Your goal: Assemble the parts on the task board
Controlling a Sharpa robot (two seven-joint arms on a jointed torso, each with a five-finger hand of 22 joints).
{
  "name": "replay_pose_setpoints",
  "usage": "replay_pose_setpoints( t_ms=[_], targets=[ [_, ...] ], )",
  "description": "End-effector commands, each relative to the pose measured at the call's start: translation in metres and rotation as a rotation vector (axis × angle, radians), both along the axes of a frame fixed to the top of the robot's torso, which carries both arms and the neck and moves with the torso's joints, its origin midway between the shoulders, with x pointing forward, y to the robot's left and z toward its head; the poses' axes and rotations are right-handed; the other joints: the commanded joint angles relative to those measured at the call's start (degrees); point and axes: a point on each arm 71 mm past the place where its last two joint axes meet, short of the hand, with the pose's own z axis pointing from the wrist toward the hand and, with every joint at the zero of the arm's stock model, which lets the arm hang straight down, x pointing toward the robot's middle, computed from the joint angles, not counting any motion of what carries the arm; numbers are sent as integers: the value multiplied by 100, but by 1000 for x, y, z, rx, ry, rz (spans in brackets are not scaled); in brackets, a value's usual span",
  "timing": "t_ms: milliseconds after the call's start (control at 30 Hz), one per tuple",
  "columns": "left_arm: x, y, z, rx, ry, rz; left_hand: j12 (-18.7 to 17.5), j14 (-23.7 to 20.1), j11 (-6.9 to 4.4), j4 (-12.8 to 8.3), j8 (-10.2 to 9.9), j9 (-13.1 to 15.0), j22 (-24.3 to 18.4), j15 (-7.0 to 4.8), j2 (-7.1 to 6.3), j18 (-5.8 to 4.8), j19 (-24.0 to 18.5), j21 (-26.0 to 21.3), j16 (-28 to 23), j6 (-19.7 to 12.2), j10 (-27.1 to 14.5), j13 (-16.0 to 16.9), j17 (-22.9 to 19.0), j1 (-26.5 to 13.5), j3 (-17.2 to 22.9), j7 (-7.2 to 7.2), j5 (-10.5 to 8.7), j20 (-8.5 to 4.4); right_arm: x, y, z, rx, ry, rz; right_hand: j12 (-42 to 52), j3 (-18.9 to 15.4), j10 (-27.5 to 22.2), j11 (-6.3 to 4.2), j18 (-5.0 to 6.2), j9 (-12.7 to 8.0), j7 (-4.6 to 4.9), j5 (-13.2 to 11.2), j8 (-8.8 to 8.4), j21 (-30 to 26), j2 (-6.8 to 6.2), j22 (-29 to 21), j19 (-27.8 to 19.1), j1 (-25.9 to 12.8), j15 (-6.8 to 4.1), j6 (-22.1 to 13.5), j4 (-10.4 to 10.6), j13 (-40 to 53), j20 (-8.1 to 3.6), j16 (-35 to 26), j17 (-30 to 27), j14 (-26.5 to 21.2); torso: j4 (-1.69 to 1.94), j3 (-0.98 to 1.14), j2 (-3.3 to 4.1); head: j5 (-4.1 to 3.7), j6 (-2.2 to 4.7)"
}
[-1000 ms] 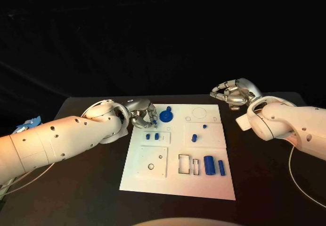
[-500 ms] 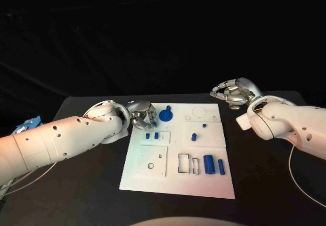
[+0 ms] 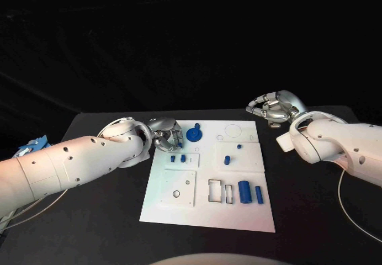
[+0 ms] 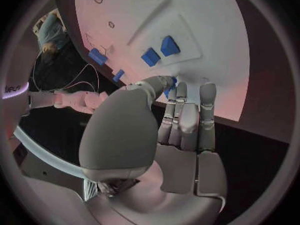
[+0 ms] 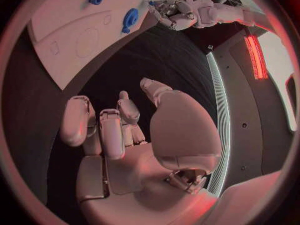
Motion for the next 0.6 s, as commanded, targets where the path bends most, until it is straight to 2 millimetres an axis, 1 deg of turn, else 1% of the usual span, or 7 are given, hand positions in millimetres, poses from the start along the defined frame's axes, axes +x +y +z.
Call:
replay_pose_setpoints(
  t_ms=[33, 167, 600],
  targets=[
    [-1, -3, -1, 16, 8, -19, -38, -4, -10, -33, -24, -5, 5, -4, -3, 17, 19, 10, 13, 54, 53, -6, -6, -44, 0, -5, -21, 14, 0, 2, 0, 0, -1, 16, -34, 8, -47, 1, 76, 5, 5, 29, 31, -9, 27, -5, -42, -29, -41, -22, 30, -3, -2, -14, -5, 230, 5, -1, -2, -1, -7],
    [-2, -5, -1, 18, 11, -26, -41, -1, -11, -36, -26, -5, 0, -5, -3, 18, 16, 8, 16, 55, 55, -6, 4, -43, 0, -6, -21, 14, -1, 2, 0, 0, -1, 16, -34, 8, -47, 1, 76, 5, 5, 29, 31, -9, 27, -5, -42, -29, -41, -22, 30, -3, -2, -14, -5, 230, 5, -3, -4, 6, -10],
    [-1, -6, -3, 31, 28, -27, -49, -7, -12, -42, -29, -5, 26, -6, 2, 12, 33, 19, 12, 65, 68, -6, -13, -44, -1, -7, -24, 13, -1, 2, 0, 0, -2, 17, -34, 8, -47, 1, 76, 5, 5, 29, 31, -9, 27, -5, -42, -29, -41, -22, 30, -3, -2, -14, -5, 230, 0, 2, -3, 11, -19]
  ],
)
